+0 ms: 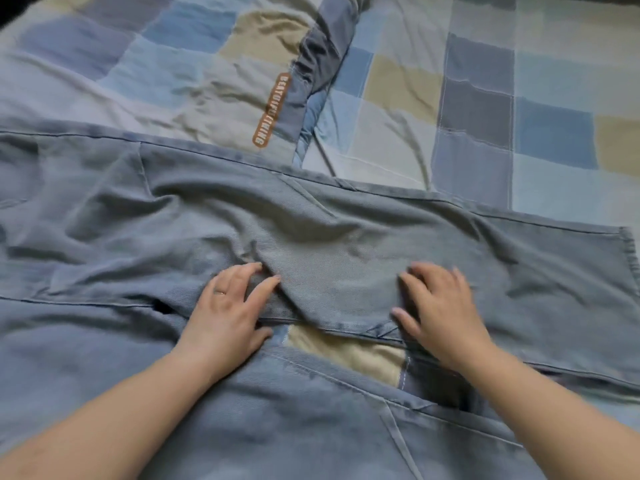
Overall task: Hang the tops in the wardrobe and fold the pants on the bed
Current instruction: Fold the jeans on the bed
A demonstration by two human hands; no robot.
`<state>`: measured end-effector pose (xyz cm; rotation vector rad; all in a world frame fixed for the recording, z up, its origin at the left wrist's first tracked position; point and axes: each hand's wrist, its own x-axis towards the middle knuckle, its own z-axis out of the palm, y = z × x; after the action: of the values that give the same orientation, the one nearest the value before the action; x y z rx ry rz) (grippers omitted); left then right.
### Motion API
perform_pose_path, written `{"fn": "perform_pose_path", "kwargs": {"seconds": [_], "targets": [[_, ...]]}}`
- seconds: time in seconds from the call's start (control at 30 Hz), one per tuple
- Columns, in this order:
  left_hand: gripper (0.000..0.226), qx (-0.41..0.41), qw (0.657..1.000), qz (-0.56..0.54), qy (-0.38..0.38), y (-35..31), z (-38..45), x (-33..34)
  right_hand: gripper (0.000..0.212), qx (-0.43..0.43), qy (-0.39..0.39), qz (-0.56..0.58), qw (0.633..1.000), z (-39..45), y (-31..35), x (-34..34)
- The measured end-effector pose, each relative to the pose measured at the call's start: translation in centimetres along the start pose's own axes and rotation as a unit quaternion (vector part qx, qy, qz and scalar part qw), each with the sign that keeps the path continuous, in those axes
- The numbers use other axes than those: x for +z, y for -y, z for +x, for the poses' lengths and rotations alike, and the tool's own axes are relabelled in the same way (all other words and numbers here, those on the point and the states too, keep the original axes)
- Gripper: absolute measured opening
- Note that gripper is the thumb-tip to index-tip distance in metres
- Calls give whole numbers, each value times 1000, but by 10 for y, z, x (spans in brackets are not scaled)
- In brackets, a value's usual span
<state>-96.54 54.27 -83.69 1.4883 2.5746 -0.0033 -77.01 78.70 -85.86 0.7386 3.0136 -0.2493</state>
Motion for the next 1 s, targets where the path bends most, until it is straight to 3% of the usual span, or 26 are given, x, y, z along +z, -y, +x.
{"fn": "perform_pose_path", "kwargs": {"seconds": [0.07,0.1,0.17,0.27,0.4,0.5,0.6,0.7,0.8,0.9,1.0], "targets": [[54,-13,1000,24,8,9,-6,-13,65,-134,-16,11,991,-29,28,7],[38,-15,999,39,20,13,-7,-19,63,-151,-9,16,988,-36,39,9],[17,-17,999,40,31,22,-9,-28,51,-101,-1,43,994,-39,50,14],[20,25,997,55,45,38,-16,-29,39,-18,26,18,999,-33,54,12],[27,42,999,1,31,42,-37,-41,44,56,96,21,994,-40,80,-2],[36,11,993,-95,74,39,-64,-48,49,34,117,89,989,-72,133,-20],[32,-42,968,-233,85,46,-104,-67,41,35,153,244,957,-111,202,-41],[27,-204,921,-329,43,75,-140,-91,30,136,208,408,878,-132,271,-61],[24,-358,862,-359,16,108,-187,-101,20,258,284,514,767,-152,333,-73],[21,-480,792,-377,-25,136,-236,-104,13,392,336,590,621,-161,381,-78],[23,-578,711,-393,-76,161,-264,-105,30,516,349,641,448,-153,408,-76]]}}
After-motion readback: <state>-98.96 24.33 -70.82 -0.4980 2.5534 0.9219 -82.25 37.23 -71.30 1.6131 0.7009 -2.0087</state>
